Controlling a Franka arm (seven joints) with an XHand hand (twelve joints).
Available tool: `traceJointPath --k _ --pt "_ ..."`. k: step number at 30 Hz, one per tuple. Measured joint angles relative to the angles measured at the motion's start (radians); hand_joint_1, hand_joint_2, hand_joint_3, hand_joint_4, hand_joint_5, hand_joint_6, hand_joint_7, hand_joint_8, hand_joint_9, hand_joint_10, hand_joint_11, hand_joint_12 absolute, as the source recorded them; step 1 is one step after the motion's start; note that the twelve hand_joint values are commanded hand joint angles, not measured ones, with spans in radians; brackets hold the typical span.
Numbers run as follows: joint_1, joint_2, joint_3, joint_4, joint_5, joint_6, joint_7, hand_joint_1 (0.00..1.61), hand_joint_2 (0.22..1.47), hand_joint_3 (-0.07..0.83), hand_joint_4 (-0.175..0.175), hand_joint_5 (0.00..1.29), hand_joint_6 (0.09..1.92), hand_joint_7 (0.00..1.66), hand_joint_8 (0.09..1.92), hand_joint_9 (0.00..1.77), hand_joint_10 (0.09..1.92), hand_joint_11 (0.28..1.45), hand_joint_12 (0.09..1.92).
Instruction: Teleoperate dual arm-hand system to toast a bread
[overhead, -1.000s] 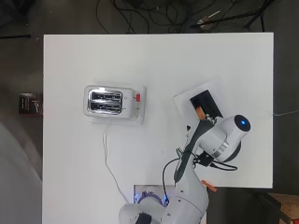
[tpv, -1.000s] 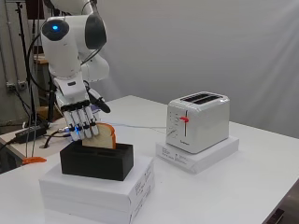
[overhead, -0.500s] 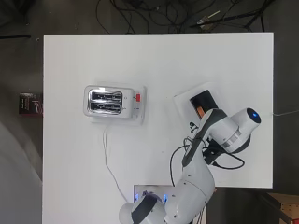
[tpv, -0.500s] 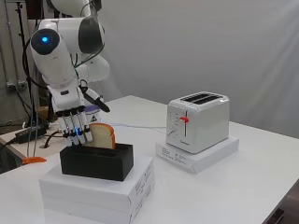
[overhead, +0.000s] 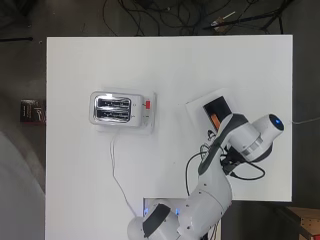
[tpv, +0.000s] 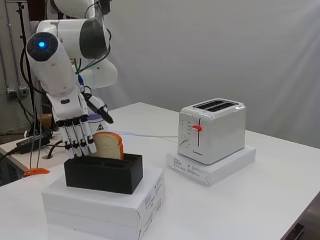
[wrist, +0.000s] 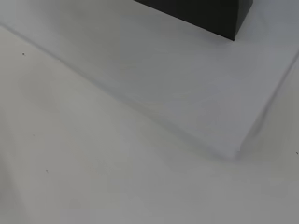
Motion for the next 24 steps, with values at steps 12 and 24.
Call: traceJointPath --k 12,24 --pt "-0.009 -0.096 0.011 -0.087 0.033 0.068 -0.027 0.48 0.94 -0.014 0.064 0.63 0.09 0.52 0.09 0.5 0.09 0.4 0.09" --pt "-0.022 -0.077 0.011 -0.041 0.061 0.013 -0.034 0.39 0.91 -0.009 0.042 0.46 0.09 0.53 0.09 0.57 0.09 0.46 0.09"
